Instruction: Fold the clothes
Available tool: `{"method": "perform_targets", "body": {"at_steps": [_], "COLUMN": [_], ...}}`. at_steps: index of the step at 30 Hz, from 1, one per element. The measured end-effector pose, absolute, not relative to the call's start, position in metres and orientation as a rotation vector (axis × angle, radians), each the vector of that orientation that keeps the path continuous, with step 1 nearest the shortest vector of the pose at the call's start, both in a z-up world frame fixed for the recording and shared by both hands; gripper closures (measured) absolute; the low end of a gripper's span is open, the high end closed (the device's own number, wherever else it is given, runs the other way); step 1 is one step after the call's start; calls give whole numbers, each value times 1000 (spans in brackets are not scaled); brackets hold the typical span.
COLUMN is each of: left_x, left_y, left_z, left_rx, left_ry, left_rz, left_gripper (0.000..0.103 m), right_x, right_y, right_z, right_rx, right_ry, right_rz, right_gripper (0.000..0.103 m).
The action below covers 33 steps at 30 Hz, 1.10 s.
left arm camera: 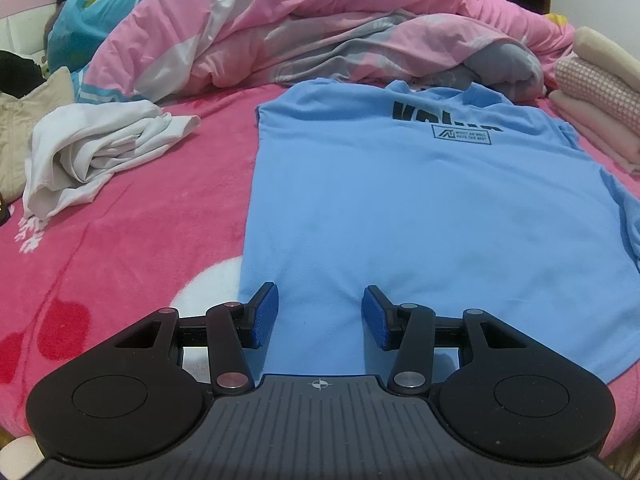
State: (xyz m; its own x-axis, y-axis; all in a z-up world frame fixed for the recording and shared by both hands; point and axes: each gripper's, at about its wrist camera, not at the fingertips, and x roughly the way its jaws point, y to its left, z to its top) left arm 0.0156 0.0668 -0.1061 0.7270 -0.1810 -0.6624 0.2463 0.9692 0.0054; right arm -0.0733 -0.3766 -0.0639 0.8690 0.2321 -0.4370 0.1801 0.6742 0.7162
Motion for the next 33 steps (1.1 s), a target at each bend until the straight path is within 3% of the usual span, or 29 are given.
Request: {"method": "perform_targets", "body": {"at_steps": [6,7,8,10,17,24,33], "left_x": [15,15,15,15,15,15,15], "left_y": [68,68,68,68,68,67,67], "left_z": [-106,-106,-106,-107,-106,-106,-106], "left_rx": [89,90,90,91,95,101,107], "left_ry": [715,714,714,714,714,715,712], "left_rz": [-239,-240,-240,-240,-242,-238,-238], "left_gripper": [55,55,55,55,55,55,55], "right_x": [-51,-50,-48,-51,-90,-84,-113], "right_y": [-383,-383,-384,-387,-408,-377,-422], "right_z": [-91,-95,-98,-101,-59,-45,-58], "right_rx": [972,987,996,1001,815,268,548], "right_ry": [577,581,583,578,466,577,553], "right_rz": [43,49,47,29,-78,-317,-442], "right_gripper": [71,78,92,98,99,101,95]}}
